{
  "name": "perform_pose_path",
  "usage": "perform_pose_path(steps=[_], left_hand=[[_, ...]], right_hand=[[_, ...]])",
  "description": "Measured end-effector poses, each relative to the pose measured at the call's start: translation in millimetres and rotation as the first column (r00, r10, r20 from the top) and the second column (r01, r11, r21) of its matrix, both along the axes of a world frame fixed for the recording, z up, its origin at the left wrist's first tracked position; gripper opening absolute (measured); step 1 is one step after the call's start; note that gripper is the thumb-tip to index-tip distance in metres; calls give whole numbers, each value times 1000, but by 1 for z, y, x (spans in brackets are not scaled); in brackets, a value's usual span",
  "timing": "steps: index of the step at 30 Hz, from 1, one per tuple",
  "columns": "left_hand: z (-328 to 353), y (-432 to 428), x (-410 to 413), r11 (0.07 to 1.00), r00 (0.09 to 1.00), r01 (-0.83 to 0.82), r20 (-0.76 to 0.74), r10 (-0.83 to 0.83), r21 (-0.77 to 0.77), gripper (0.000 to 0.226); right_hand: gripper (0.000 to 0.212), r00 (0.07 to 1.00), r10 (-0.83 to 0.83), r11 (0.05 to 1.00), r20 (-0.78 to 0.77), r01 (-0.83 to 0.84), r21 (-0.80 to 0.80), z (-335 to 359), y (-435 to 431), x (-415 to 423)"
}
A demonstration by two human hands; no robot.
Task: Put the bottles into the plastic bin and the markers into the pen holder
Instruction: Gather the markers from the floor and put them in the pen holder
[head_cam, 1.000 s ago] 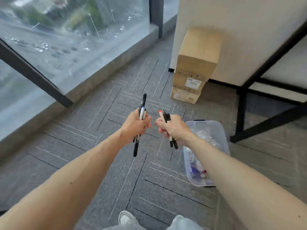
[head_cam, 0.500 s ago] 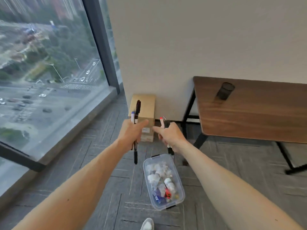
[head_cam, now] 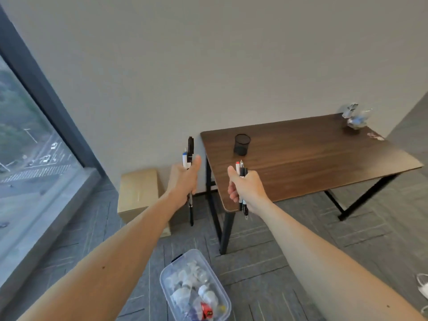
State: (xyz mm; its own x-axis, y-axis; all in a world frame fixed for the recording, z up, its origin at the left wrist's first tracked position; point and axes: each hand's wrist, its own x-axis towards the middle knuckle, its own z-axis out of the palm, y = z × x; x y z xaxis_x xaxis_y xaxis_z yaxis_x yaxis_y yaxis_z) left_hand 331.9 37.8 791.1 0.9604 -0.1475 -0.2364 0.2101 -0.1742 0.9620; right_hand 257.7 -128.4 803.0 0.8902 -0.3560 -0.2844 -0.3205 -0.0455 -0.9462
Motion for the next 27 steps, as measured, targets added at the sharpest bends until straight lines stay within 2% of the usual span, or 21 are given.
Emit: perform_pose_path(steps=[4, 9, 16, 19, 23, 27], left_hand=[[8, -77, 28, 1000, 997, 20, 76, -19, -10, 60], [11, -176, 74, 998, 994, -33, 105, 37, -46, 41], [19, -270, 129, 984, 981, -154, 104, 163, -93, 30], [11, -287, 159, 969, 966, -228, 102, 238, -98, 31], [-7, -297, 203, 937, 946, -317, 29, 324, -145, 35], [-23, -308, 258, 905, 934, -355, -40, 356, -233, 47]], right_hand=[[30, 999, -30, 999, 27, 30, 28, -3, -75, 30], [14, 995, -32, 999, 99, 32, 3, 2, -185, 82], [15, 995, -25, 998, 96, 19, 66, 5, -285, 148], [25, 997, 13, 998, 76, -17, 52, -4, -301, 183], [42, 999, 9, 990, 34, -14, 138, -15, -306, 233], [36, 999, -37, 977, 15, 34, 211, -28, -310, 296]])
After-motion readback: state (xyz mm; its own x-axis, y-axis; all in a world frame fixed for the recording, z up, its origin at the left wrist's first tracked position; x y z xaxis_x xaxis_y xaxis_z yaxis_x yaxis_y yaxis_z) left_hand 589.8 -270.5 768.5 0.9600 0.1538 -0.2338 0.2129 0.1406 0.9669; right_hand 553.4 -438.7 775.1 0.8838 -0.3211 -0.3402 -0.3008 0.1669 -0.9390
